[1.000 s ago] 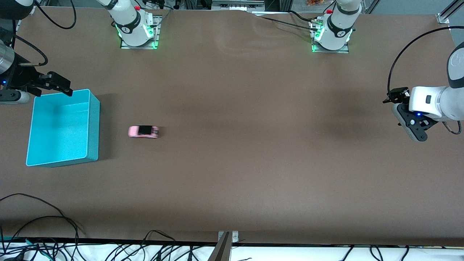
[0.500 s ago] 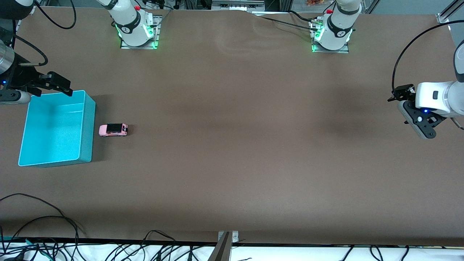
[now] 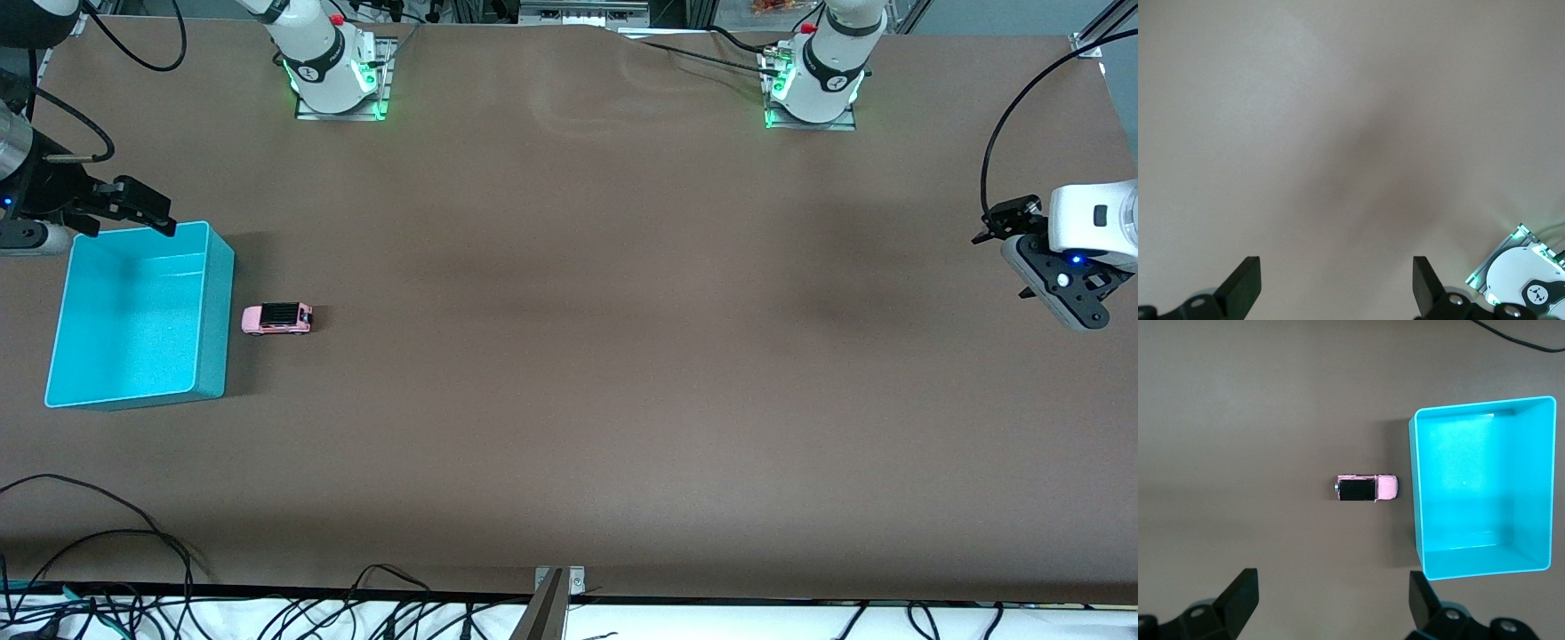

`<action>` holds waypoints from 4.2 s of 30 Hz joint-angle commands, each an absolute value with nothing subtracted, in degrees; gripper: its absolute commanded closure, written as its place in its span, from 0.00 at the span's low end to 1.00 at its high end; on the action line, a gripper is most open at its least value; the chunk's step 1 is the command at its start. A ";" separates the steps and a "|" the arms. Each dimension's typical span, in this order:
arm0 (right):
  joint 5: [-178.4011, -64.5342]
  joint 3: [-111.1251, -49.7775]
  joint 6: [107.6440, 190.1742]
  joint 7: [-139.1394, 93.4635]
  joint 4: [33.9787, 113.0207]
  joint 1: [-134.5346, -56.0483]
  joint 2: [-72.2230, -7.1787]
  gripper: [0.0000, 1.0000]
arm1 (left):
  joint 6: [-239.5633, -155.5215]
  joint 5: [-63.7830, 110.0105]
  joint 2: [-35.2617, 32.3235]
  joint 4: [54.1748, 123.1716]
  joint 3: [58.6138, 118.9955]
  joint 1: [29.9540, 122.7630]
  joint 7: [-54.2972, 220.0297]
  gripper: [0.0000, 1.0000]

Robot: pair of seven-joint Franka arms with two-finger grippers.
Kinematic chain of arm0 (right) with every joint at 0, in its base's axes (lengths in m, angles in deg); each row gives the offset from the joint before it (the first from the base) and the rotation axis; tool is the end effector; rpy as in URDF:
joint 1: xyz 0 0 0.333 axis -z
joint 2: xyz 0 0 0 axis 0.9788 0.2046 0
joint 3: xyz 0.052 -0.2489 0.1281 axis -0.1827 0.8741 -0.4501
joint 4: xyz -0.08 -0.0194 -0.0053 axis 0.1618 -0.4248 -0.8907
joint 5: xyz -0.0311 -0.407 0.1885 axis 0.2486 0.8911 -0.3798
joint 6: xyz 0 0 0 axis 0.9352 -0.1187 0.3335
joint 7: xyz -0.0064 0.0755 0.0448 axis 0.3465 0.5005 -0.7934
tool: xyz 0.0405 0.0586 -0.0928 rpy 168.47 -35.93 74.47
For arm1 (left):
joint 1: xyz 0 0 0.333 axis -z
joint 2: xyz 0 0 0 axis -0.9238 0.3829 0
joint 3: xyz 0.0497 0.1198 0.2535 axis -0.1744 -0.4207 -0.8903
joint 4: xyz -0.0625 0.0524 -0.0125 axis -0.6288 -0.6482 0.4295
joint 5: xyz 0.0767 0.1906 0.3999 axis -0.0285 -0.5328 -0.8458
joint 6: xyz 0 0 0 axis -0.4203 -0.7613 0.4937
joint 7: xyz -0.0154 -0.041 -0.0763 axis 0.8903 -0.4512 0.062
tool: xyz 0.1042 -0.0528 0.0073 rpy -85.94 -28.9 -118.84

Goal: Wind and store pink jeep toy

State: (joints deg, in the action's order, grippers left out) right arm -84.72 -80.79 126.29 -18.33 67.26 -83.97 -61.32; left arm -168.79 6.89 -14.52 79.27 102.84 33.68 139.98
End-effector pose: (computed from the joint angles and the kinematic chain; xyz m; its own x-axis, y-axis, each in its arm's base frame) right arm 0.6236 0.0083 0.5432 0.9993 0.0204 -0.0297 0.0204 -0.9998 -0.0005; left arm 0.6423 0.0543 0.4604 0.6294 -0.7636 -0.1439 -0.7458 -0.6457 0.1639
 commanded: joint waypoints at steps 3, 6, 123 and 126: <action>-85.76 -80.63 125.75 -17.90 66.24 -83.55 -60.27 0.00 | -168.01 5.86 -17.68 79.75 98.45 39.69 132.49 0.00; -84.71 -80.80 126.19 -14.91 66.32 -83.99 -60.26 0.00 | -168.53 7.26 -18.21 79.75 92.12 46.63 128.09 0.00; -83.92 -80.36 182.53 53.91 102.97 -82.68 -43.57 0.00 | -169.68 15.53 -25.24 80.28 71.53 69.68 97.49 0.00; -83.65 -80.36 182.61 53.91 102.80 -82.59 -43.30 0.00 | -169.68 15.53 -25.24 80.28 71.53 69.68 97.49 0.00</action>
State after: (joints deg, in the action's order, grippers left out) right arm -84.22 -80.30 181.34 52.76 102.91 -82.93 -44.12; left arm -171.23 14.82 -26.15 82.43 71.63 69.47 97.92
